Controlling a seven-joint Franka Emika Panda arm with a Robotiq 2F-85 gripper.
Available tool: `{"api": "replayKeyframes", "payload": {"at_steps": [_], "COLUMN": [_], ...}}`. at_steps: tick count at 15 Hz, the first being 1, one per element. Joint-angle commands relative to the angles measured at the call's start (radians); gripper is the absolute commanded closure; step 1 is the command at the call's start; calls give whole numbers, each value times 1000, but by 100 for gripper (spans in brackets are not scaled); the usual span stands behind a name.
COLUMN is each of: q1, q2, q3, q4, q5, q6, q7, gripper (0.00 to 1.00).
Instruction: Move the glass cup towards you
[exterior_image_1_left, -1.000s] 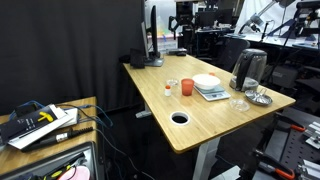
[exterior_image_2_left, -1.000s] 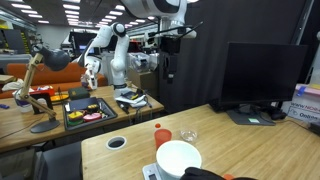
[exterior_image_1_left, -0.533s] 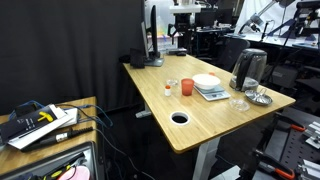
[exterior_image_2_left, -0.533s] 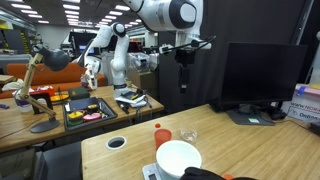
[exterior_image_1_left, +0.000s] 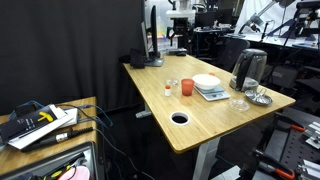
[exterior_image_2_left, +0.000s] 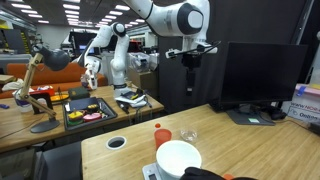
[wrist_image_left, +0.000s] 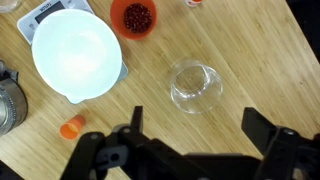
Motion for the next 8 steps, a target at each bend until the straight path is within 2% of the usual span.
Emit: {"api": "replayKeyframes", "payload": {"at_steps": [1,3,8], "q1": [-1,13,-7], "q2": [1,4,42], "q3": [0,-16,1], "q4": [4,0,37], "q5": [0,-24,15], "q6": [-4,38,18], "q7": [0,35,77], "gripper": [0,0,0]}}
